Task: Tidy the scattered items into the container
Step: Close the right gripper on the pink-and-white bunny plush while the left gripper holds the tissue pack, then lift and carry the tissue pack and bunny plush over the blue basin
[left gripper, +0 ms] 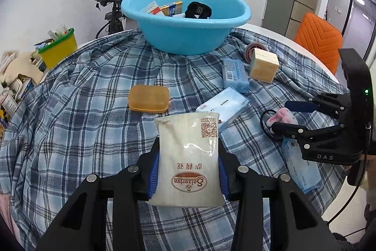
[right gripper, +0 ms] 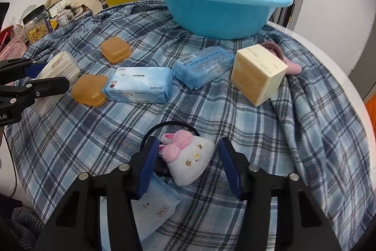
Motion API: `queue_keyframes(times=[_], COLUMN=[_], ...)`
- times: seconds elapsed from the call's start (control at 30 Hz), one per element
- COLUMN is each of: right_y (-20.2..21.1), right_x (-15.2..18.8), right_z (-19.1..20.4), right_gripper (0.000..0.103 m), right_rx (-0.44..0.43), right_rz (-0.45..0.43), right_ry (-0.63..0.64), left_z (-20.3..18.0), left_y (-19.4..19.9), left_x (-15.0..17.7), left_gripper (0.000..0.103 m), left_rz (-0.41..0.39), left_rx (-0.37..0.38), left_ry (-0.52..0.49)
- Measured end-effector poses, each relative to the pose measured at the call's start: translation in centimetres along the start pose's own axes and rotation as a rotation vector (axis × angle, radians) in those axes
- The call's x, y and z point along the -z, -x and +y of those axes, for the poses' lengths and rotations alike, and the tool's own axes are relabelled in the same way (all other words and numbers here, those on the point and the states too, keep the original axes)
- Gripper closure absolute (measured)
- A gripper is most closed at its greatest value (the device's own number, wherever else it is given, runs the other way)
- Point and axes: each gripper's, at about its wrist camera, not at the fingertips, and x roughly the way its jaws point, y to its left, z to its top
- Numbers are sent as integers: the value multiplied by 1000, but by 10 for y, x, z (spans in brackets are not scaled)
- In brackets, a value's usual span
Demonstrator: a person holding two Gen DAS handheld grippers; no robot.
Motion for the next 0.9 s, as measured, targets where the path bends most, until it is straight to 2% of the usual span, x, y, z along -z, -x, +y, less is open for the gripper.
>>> queue_keyframes(times=[0.07,0.1,0.2,0.33,0.47,0.73,0.9], right_y=[0,0,6,21,33,50,63], right_x=[0,0,2,2,0,-2,1], right_z=[0,0,3,7,12,18,17], right_gripper=[54,64,74,76,76,76,75], right_rx=[-6,-9,-18,5,58,93,130], right_rz=[0,2,-20,-88,-148,-231,-292], right_ry=[-4,0,0,3,0,-45,-98], left_z=[0,0,1,0,-4,-8,-8], left_y=[0,-1,-1,-1,0,17,23], left_x=[1,1,3,2,1,-2,-5], left_gripper=[59,59,59,59,59,59,59], left_rz=[1,2,2,3,-16,-142,-187], left_rx=[0,1,8,15,-10,-85,-121], left_ry=[1,4,15,21,13,28,62])
